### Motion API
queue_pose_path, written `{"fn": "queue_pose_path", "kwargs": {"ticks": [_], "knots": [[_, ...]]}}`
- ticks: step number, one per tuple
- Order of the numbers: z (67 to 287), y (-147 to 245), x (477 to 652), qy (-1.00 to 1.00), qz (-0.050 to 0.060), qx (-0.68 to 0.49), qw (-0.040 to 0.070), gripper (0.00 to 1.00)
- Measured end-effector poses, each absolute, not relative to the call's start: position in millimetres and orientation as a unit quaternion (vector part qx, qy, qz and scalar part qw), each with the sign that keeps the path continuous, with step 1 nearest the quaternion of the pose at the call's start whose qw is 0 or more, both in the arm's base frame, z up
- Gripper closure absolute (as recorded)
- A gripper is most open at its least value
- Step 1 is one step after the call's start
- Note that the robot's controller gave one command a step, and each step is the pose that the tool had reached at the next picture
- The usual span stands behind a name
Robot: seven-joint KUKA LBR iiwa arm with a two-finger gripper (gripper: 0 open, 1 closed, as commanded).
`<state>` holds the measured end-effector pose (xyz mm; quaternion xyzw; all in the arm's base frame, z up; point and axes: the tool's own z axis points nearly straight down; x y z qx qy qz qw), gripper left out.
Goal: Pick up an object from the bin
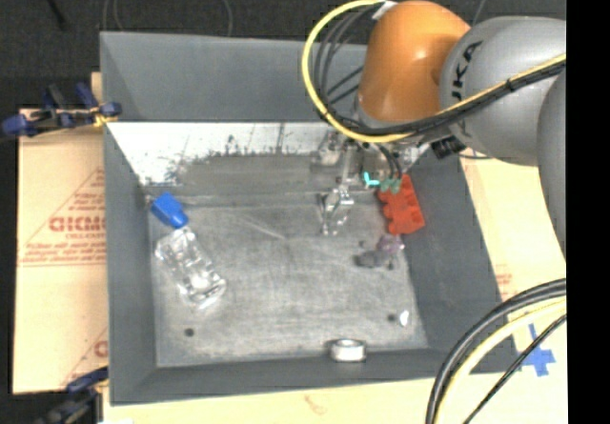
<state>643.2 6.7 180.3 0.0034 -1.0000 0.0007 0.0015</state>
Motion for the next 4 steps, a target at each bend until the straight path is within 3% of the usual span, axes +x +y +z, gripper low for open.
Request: {"fn": "queue_pose_path", "kwargs": {"ticks": [1,2,3,4], "knots": [[124,-132,630.5,-0.999,0.002,0.036,0.0,0.0],[74,-116,603.4,-0.997,-0.001,-0.073,-0.006,0.0],[74,-146,582.7,-0.998,-0.009,-0.062,-0.008,0.0],[76,-149,583.4,-0.998,-0.005,-0.063,-0.009,1.0]]}}
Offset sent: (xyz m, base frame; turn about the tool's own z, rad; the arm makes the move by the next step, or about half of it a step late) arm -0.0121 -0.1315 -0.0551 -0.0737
